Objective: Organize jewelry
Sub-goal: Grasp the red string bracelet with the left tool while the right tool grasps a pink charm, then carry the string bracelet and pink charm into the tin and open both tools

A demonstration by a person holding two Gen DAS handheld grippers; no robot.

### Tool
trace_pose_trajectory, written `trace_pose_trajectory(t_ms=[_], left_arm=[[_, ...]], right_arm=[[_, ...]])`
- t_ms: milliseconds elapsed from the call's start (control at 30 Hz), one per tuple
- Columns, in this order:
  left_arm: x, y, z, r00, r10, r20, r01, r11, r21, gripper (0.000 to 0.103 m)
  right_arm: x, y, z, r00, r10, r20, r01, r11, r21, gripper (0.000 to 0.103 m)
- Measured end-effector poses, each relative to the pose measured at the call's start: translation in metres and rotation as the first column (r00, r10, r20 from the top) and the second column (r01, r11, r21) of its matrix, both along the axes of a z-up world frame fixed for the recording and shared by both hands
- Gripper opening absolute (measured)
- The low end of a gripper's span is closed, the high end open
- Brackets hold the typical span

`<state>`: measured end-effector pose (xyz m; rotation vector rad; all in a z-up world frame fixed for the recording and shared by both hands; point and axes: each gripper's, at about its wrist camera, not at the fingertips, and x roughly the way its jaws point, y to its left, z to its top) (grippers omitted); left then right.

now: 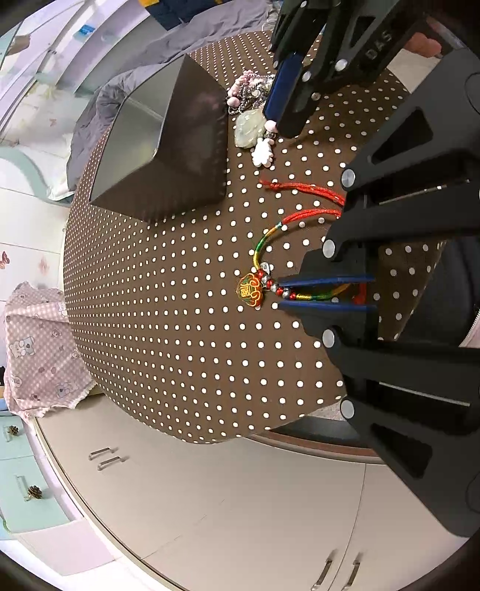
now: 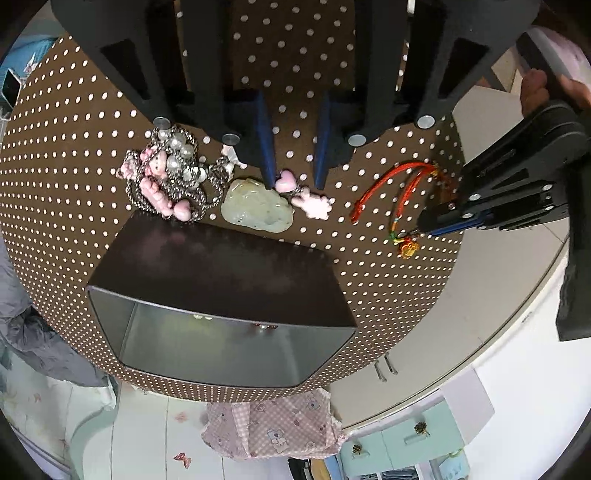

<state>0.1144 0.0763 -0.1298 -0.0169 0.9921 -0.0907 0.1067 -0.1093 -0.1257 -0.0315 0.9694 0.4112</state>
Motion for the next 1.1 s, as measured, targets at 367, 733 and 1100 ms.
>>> trace_pose_trajectory(t_ms=[367, 733, 1100], left_arm=[[0.002, 0.002, -0.001, 1.0, -0.002, 0.0, 0.002, 1.0, -0.013, 0.008], [0.003, -0.005, 0.008, 1.0, -0.022, 0.021, 0.023, 0.999, -0.025, 0.008], [0.009, -0.004, 0.038, 0.994, -0.027, 0.103, 0.03, 0.999, -0.029, 0.008]], right_arm=[[0.005, 0.001, -0.002, 1.0, -0.009, 0.022, 0.009, 1.0, -0.017, 0.012], [0.004, -0.015, 0.014, 0.997, -0.064, 0.039, 0.061, 0.997, 0.056, 0.012], [0.001, -0.036, 0.044, 0.986, -0.117, 0.119, 0.107, 0.991, 0.085, 0.012]])
